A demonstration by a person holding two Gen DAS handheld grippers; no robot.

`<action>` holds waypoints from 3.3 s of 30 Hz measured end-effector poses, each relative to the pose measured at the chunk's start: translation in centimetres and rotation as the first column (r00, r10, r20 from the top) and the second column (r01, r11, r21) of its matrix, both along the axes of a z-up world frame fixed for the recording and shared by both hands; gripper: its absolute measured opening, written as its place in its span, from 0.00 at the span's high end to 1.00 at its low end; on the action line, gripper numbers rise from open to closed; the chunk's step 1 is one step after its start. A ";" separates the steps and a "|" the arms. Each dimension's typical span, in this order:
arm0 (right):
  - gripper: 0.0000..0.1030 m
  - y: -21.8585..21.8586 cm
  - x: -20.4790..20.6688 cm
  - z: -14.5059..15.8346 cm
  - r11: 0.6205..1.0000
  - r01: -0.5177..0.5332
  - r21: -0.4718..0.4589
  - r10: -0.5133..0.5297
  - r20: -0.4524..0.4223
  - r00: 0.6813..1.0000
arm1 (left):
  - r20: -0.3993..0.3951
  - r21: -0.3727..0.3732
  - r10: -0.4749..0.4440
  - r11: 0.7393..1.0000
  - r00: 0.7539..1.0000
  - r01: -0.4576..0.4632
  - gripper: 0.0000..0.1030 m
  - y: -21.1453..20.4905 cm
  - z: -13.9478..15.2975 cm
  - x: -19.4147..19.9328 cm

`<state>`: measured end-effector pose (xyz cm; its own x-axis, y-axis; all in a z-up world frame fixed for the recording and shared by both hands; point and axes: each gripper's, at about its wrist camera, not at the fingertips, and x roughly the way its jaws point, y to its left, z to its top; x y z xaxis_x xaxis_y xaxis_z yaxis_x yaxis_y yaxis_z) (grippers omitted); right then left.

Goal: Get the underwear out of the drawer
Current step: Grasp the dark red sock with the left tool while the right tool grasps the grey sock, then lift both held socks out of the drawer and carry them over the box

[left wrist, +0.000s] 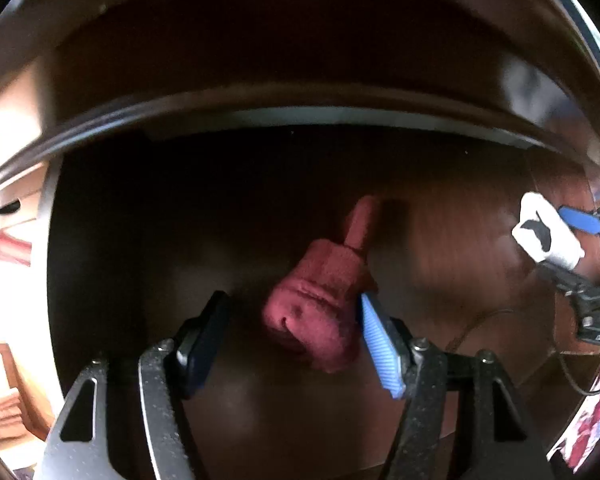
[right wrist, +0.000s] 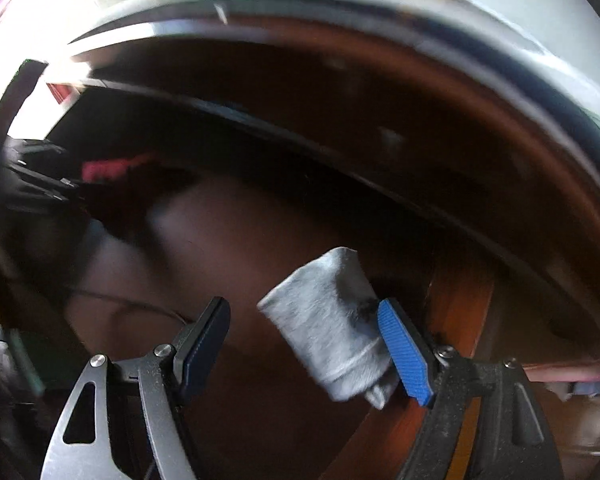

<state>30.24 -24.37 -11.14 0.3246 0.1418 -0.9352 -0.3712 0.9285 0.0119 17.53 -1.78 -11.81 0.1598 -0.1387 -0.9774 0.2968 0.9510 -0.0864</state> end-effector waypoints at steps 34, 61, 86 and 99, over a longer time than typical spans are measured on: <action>0.79 -0.2 -2.3 3.6 0.739 0.224 0.635 -0.334 0.057 0.941 | 0.271 -0.181 0.109 0.982 0.956 -0.060 0.60 1.4 5.7 -1.9; 0.79 0.6 -10.6 7.1 0.733 0.205 0.648 -0.447 0.232 0.864 | 0.517 -0.112 0.067 0.994 0.853 -0.010 0.60 0.0 9.1 -8.6; 0.79 -1.5 -14.3 10.5 0.723 0.195 0.663 -0.499 0.306 0.811 | 0.630 -0.096 0.000 0.992 0.777 0.078 0.61 -1.4 14.9 -10.8; 0.79 -2.6 -14.8 11.1 0.713 0.215 0.667 -0.531 0.313 0.788 | 0.619 -0.103 -0.058 0.983 0.783 0.155 0.61 -3.9 15.3 -11.1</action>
<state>15.45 -26.94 -0.08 0.8262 0.3575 -0.4354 -0.0997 0.8535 0.5115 6.47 -5.65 3.48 0.6925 -0.3180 -0.6476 0.4315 0.9019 0.0186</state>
